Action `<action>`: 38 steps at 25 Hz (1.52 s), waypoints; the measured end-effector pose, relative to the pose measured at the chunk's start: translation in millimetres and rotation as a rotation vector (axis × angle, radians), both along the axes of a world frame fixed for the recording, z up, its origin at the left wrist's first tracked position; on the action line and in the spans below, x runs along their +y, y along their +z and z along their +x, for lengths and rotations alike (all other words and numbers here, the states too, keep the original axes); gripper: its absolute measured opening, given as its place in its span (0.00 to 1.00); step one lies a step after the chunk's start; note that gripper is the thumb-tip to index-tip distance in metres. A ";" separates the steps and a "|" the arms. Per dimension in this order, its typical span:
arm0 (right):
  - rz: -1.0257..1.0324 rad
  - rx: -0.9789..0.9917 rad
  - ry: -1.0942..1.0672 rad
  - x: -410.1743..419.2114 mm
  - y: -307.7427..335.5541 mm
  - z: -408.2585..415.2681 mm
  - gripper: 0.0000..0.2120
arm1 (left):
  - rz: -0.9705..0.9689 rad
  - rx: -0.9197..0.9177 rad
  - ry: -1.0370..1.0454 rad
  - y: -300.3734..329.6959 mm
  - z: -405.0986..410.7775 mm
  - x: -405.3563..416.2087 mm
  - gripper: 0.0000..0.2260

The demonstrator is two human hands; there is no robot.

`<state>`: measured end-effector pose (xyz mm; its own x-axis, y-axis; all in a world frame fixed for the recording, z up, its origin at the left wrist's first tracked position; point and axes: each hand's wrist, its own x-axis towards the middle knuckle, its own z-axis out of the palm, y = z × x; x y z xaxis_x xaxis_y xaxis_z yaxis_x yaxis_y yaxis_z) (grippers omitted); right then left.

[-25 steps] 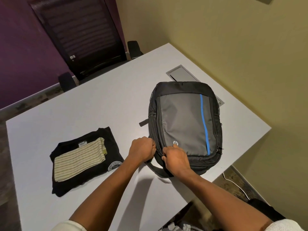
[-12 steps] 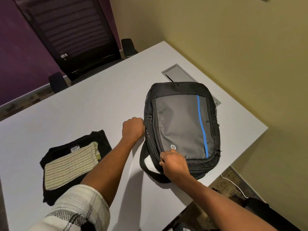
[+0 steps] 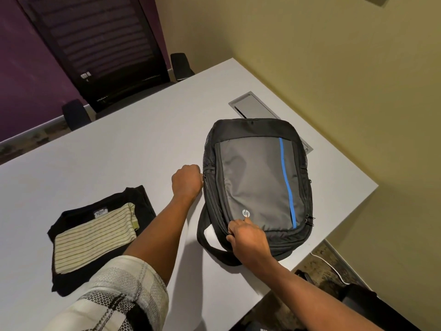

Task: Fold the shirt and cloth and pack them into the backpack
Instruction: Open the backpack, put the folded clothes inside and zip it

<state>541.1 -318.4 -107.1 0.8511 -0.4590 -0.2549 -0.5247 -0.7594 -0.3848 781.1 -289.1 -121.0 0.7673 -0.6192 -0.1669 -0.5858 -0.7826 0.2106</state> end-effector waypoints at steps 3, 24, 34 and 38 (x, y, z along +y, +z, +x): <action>0.030 -0.042 -0.058 3.0 0.1 -2.0 0.11 | -0.085 0.064 0.040 5.2 -0.9 10.5 0.11; 0.015 -0.146 0.384 167.5 -2.2 153.6 0.17 | -0.099 -0.005 0.480 -22.2 22.7 341.7 0.21; 0.081 0.194 -0.069 197.1 -38.6 215.6 0.45 | -0.166 0.394 0.775 -55.1 62.3 399.2 0.47; -0.139 -0.053 0.001 232.3 -45.2 201.3 0.38 | -0.175 0.466 0.722 -68.7 75.3 405.6 0.50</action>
